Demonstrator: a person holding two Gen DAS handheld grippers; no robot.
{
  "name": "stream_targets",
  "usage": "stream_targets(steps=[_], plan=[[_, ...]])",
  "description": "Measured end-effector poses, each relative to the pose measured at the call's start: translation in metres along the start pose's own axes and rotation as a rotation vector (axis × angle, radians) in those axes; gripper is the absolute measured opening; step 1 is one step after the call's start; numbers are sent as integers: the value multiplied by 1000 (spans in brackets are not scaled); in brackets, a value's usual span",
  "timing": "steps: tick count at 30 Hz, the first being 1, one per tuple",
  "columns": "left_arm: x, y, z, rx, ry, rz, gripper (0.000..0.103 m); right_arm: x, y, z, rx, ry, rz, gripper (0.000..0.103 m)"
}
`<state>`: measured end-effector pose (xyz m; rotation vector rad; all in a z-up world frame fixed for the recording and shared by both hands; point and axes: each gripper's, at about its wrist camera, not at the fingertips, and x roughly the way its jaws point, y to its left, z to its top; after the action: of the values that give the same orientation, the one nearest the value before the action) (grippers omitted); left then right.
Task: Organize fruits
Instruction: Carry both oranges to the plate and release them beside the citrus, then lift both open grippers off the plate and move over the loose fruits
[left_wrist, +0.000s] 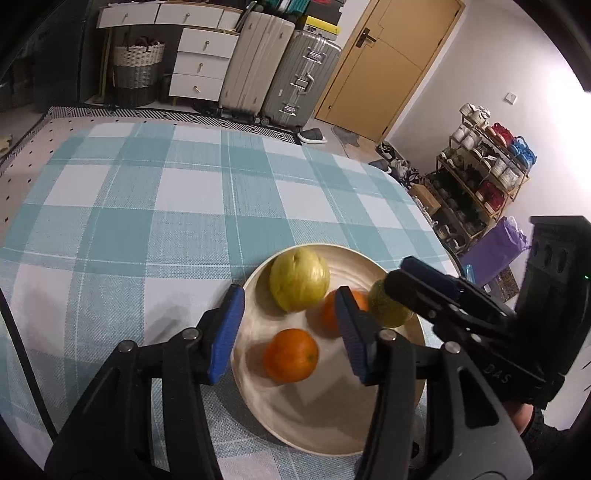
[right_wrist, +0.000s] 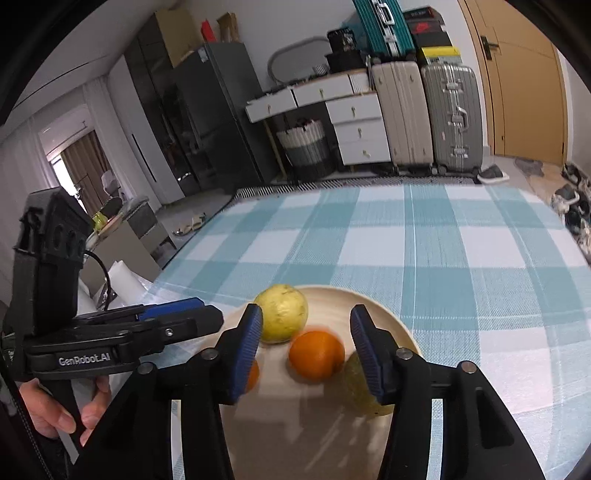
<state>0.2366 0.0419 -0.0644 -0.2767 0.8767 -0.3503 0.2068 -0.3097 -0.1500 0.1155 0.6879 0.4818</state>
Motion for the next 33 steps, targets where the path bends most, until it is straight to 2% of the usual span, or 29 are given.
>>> stream_targets(steps=[6, 16, 19, 21, 23, 28, 29, 33], plan=[[-20, -2, -5, -16, -20, 16, 48, -24, 8, 3, -13, -42, -4, 53], [-64, -21, -30, -6, -64, 47, 50, -68, 11, -12, -3, -71, -38, 73], [-75, -27, -40, 0, -66, 55, 52, -79, 15, -20, -18, -68, -48, 74], [-80, -31, -47, 6, -70, 65, 60, -87, 16, -25, -17, -69, -48, 77], [-86, -35, -55, 14, -78, 72, 60, -94, 18, -31, -12, -70, -46, 83], [-94, -49, -80, 28, -72, 97, 61, -106, 24, -44, -25, -68, -52, 84], [-95, -52, -85, 29, -71, 97, 62, -107, 25, -46, -26, -66, -49, 85], [-101, -59, -100, 38, -76, 128, 81, -113, 30, -55, -35, -58, -43, 87]])
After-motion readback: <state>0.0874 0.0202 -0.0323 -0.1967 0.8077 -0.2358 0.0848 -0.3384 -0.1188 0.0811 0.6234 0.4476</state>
